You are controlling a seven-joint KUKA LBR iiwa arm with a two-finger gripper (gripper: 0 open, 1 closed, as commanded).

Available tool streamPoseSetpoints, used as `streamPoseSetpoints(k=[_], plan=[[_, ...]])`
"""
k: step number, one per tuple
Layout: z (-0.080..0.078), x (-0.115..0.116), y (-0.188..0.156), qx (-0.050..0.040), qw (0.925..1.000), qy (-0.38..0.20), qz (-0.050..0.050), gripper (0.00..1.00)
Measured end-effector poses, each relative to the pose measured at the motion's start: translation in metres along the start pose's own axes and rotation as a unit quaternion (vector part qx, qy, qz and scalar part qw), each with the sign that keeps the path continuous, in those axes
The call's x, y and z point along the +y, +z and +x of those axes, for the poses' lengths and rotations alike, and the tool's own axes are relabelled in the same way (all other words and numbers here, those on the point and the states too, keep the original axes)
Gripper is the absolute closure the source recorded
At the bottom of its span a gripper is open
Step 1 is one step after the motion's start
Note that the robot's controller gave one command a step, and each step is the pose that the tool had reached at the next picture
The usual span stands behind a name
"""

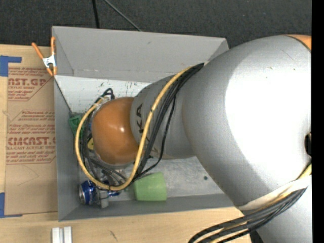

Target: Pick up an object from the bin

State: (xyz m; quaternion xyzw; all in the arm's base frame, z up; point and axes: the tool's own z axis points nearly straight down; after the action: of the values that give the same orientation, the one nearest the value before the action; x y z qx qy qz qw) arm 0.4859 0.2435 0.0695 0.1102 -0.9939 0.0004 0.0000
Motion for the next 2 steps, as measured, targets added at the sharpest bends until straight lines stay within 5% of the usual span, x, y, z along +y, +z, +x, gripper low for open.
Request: streamPoseSetpoints(k=[1, 2], plan=[[-0.003, 0.004, -0.031, -0.0012, 0.9981, 0.061, -0.001, 0.00], [0.007, -0.003, -0.030, 0.0000, 1.0000, 0.007, 0.000, 0.00]])
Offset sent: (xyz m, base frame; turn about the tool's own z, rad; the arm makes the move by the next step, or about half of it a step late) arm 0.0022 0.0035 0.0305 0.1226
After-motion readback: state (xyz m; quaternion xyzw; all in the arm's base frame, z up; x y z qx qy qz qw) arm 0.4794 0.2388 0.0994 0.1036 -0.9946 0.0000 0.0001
